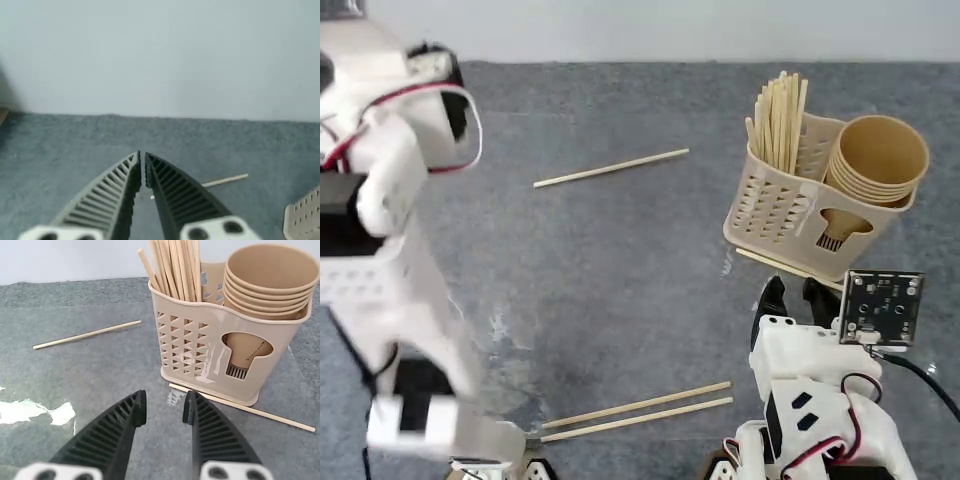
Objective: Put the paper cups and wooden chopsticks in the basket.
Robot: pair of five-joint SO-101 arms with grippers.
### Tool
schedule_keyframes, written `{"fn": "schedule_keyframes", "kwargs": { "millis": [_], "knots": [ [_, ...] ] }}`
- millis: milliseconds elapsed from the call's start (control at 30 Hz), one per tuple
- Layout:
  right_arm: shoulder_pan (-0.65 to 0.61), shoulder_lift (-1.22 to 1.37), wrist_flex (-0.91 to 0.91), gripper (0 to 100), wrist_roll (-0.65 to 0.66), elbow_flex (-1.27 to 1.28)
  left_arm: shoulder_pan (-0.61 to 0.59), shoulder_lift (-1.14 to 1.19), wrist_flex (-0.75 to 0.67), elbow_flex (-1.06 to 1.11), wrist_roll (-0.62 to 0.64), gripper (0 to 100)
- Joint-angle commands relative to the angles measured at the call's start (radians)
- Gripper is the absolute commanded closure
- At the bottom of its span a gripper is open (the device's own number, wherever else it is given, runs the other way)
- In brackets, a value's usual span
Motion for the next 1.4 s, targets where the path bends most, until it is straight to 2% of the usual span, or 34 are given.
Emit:
{"fn": "schedule_keyframes", "kwargs": {
  "millis": [0, 200, 400, 800, 933, 1133, 1267, 1367],
  "knots": [
    [0.002, 0.01, -0.021, 85.6, 0.0, 0.0, 0.002, -0.247, 0.017, 0.346, -0.014, 99],
    [0.002, 0.01, -0.021, 85.6, 0.0, 0.0, -0.003, -0.519, 0.015, 0.762, -0.028, 99],
    [0.002, 0.01, -0.021, 85.6, 0.0, 0.0, -0.003, -0.717, 0.006, 1.086, -0.028, 99],
    [0.002, 0.01, -0.021, 85.6, 0.0, 0.0, -0.005, -1.267, -0.27, 1.834, -0.023, 99],
    [0.01, 0.01, -0.018, 85.6, 0.009, 0.002, -0.002, -1.428, -0.31, 1.972, -0.032, 99],
    [0.013, 0.012, 0.022, 85.8, 0.183, 0.003, 0.002, -1.49, -0.308, 2.006, -0.1, 99],
    [0.102, 0.013, 0.031, 85.9, 0.27, 0.003, -0.002, -1.498, -0.318, 2.103, -0.173, 99],
    [0.193, 0.013, 0.025, 85.9, 0.321, 0.003, -0.006, -1.498, -0.377, 2.176, -0.187, 99]
  ]
}}
